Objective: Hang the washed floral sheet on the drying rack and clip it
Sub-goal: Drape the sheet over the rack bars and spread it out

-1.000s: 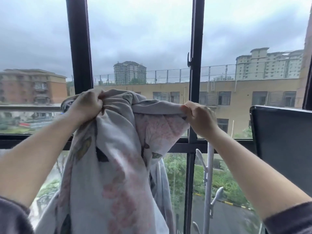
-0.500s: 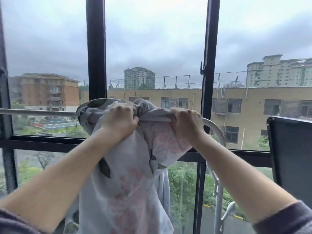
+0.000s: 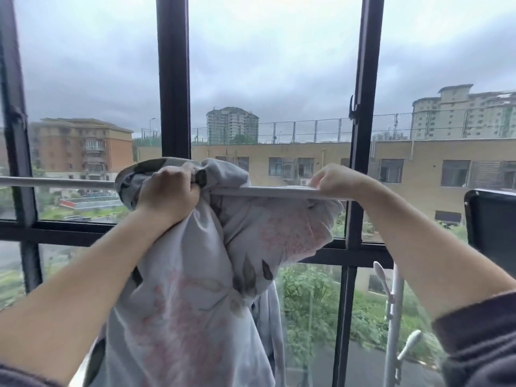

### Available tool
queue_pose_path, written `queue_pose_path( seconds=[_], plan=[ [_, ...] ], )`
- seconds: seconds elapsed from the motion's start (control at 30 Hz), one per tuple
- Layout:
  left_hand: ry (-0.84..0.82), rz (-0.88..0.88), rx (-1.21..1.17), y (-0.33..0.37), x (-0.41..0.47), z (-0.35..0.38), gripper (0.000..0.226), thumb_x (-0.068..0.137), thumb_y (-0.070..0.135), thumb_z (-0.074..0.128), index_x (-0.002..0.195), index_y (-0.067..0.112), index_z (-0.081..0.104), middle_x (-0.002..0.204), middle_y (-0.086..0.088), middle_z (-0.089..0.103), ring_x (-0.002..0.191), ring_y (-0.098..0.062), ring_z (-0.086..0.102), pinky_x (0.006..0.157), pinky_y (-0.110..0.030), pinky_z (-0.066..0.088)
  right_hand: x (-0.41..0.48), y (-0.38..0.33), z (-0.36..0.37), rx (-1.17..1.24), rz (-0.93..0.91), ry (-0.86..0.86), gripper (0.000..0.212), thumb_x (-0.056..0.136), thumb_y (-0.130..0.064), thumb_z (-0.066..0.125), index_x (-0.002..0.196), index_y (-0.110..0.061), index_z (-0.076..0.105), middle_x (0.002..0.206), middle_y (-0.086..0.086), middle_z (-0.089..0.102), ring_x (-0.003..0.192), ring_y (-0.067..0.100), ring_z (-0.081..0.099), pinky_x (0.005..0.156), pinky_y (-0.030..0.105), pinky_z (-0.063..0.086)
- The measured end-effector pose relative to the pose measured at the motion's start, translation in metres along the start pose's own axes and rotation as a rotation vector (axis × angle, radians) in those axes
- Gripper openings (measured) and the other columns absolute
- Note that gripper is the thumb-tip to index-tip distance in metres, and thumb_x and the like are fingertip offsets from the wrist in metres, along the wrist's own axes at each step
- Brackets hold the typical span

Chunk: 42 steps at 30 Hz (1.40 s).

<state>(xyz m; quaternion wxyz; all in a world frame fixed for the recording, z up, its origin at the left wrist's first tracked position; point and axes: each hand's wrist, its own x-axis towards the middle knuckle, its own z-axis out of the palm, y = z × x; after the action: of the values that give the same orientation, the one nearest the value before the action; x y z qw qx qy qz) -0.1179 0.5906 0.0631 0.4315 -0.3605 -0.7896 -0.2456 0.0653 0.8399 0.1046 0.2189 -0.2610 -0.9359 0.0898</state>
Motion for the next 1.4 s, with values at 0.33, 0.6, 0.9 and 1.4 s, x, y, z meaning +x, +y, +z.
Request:
queue_pose_path(
  seconds=[0.33, 0.6, 0.9, 1.4],
  plan=[
    [-0.180, 0.047, -0.054, -0.003, 0.023, -0.010, 0.009, 0.086, 0.023, 0.045, 0.083, 0.019, 0.053, 0.091, -0.019, 0.065, 0.082, -0.036, 0.057, 0.064, -0.034, 0.039, 0.004, -0.049, 0.017, -0.163, -0.247, -0.228, 0.047, 0.081, -0.073, 0.044, 0.081, -0.030, 0.061, 0.090, -0.006, 0.064, 0.084, 0.015, 0.060, 0.075, 0.033, 0.049],
    [-0.124, 0.060, -0.014, -0.013, 0.022, -0.017, 0.016, 0.087, 0.027, 0.042, 0.082, 0.018, 0.054, 0.087, -0.017, 0.065, 0.075, -0.032, 0.054, 0.064, -0.034, 0.036, -0.017, -0.060, 0.084, -0.327, -0.692, 0.670, 0.033, 0.078, -0.023, 0.066, 0.110, -0.019, 0.064, 0.117, 0.003, 0.061, 0.106, 0.024, 0.055, 0.090, 0.044, 0.045],
    [-0.083, 0.169, 0.024, -0.007, 0.016, -0.021, 0.010, 0.086, 0.025, 0.045, 0.080, 0.018, 0.049, 0.090, -0.020, 0.065, 0.085, -0.037, 0.059, 0.067, -0.035, 0.034, -0.053, -0.068, 0.137, -0.344, -0.725, 0.374, 0.029, 0.091, -0.032, 0.051, 0.115, -0.018, 0.058, 0.112, 0.008, 0.056, 0.081, 0.027, 0.062, 0.061, 0.039, 0.051],
    [0.042, 0.248, -0.012, -0.013, 0.013, -0.007, 0.019, 0.087, 0.027, 0.046, 0.089, 0.012, 0.058, 0.085, -0.019, 0.064, 0.083, -0.037, 0.059, 0.064, -0.034, 0.033, -0.072, -0.013, 0.189, -0.445, 0.000, -0.175, 0.045, 0.091, -0.022, 0.043, 0.135, -0.034, 0.046, 0.120, 0.003, 0.061, 0.105, 0.026, 0.060, 0.084, 0.037, 0.050]
  ],
)
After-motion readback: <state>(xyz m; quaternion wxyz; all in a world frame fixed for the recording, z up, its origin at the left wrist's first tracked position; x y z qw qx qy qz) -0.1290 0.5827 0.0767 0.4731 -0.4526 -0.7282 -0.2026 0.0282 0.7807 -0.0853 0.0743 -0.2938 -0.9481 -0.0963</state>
